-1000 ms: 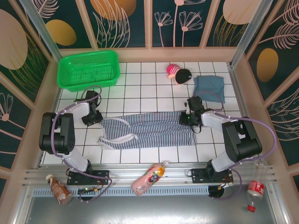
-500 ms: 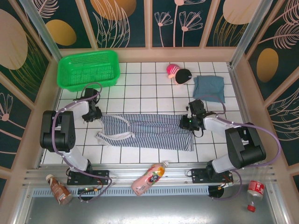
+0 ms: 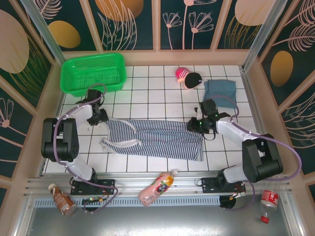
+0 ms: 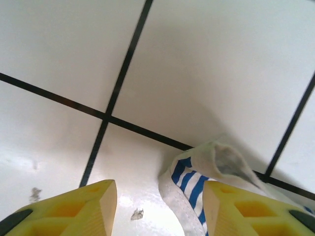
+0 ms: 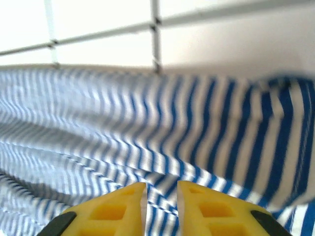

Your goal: Fold and stack the tank tops

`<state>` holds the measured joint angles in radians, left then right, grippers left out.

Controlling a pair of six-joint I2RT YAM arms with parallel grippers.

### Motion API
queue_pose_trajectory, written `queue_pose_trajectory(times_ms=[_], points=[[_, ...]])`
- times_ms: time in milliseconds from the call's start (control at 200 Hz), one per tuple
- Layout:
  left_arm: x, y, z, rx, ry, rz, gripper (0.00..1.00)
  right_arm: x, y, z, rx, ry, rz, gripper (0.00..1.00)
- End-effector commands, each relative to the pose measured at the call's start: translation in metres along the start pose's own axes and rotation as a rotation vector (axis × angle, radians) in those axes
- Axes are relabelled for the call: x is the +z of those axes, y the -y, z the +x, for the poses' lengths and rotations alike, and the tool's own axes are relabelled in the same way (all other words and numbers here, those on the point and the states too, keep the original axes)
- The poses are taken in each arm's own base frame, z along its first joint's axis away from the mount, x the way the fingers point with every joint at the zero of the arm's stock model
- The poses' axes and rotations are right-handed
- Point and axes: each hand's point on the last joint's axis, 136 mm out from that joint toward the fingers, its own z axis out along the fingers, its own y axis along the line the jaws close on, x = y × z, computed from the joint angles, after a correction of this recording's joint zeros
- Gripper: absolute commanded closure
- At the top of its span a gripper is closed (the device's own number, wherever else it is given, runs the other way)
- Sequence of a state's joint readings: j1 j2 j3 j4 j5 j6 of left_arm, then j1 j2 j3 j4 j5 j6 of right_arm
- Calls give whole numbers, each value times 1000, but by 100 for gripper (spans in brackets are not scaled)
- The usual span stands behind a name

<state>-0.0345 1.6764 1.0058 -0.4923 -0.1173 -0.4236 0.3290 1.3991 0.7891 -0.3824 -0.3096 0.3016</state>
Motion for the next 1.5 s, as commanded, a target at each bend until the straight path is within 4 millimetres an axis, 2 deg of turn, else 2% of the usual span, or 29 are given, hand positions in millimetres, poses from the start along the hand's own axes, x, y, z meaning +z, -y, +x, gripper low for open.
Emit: queue_pose_trajectory(times_ms=[0,80,160,230,260,330,415,525,620,655,705,720,765,856,921,1036,1176,1371,1496], points=[[-27,-7,3,-44,-30,-21,49,-25,-30,-34,-214,78,-59,74],[-44,9,9,-90,-33,58,48,-22,-38,-38,-386,72,-77,68],[-55,34,27,-131,-62,145,47,-8,-37,-28,-563,4,-63,63],[-60,65,48,-153,-103,239,47,7,-39,-16,-683,-50,-62,61],[-56,74,65,-157,-139,266,47,13,-45,-10,-723,-66,-84,60],[-49,89,86,-153,-177,277,47,24,-54,7,-816,-105,-100,59],[-35,99,105,-142,-229,283,48,36,-45,18,-871,-151,-45,59],[-23,107,109,-106,-247,264,51,41,-32,24,-880,-173,0,59],[-9,115,110,-78,-268,263,56,43,-24,37,-878,-208,8,59],[-8,120,106,-66,-262,266,57,44,-17,43,-872,-228,28,60],[5,119,111,-38,-292,231,59,46,-2,50,-862,-259,85,60],[3,126,102,-32,-276,243,60,47,4,53,-859,-273,106,60],[6,131,96,-5,-269,236,61,47,16,60,-855,-305,146,61],[15,138,85,55,-264,202,62,44,18,63,-829,-311,155,62],[21,147,74,85,-251,200,63,43,20,75,-814,-352,143,62],[25,175,57,164,-220,238,63,34,12,90,-824,-370,88,63],[35,214,36,306,-178,282,62,31,-11,106,-906,-385,11,63],[47,256,-19,427,-39,282,61,38,-22,132,-972,-446,-27,63],[53,289,-40,449,5,350,61,43,-40,135,-987,-441,-79,63]])
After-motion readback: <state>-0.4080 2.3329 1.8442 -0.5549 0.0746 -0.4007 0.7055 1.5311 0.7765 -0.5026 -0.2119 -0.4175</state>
